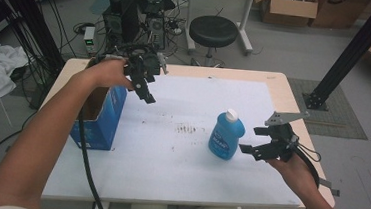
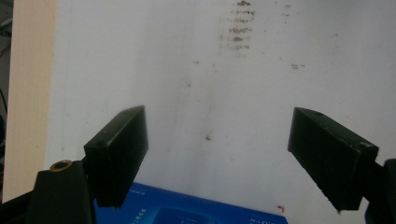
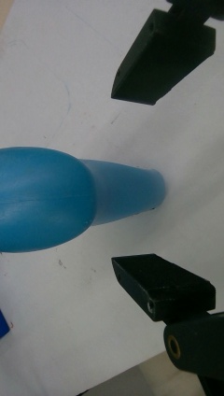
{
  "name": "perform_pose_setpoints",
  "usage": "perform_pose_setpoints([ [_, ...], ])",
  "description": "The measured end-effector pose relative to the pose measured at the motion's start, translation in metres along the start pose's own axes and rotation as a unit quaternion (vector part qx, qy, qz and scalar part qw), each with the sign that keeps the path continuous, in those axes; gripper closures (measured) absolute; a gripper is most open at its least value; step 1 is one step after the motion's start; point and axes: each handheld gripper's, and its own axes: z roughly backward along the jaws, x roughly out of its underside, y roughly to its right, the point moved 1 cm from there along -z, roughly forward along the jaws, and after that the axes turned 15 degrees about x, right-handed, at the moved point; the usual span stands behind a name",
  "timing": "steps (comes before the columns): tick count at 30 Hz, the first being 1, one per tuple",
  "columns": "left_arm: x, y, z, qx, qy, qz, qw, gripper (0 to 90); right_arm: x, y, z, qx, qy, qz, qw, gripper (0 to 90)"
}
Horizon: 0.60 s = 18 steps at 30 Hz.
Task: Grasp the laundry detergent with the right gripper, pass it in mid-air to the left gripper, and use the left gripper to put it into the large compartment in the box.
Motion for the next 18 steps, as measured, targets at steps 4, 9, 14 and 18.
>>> perform_pose_setpoints([
  [4,0.000,0.000,0.000,0.000,-0.001,0.001,1.0000,20.8,0.004,-0.002,-0.003,0.005,0.017,-0.007,0.9998,16.0],
  [9,0.001,0.000,0.000,-0.001,0.000,0.002,1.0000,20.8,0.007,-0.002,-0.006,0.007,0.028,-0.015,0.9995,15.9],
  [14,0.002,-0.001,0.000,-0.002,0.000,0.003,1.0000,20.8,0.011,-0.003,-0.011,0.008,0.038,-0.023,0.9990,15.8],
  [18,0.002,-0.001,0.000,-0.001,0.000,0.003,1.0000,20.8,0.013,-0.004,-0.014,0.007,0.042,-0.027,0.9987,15.7],
])
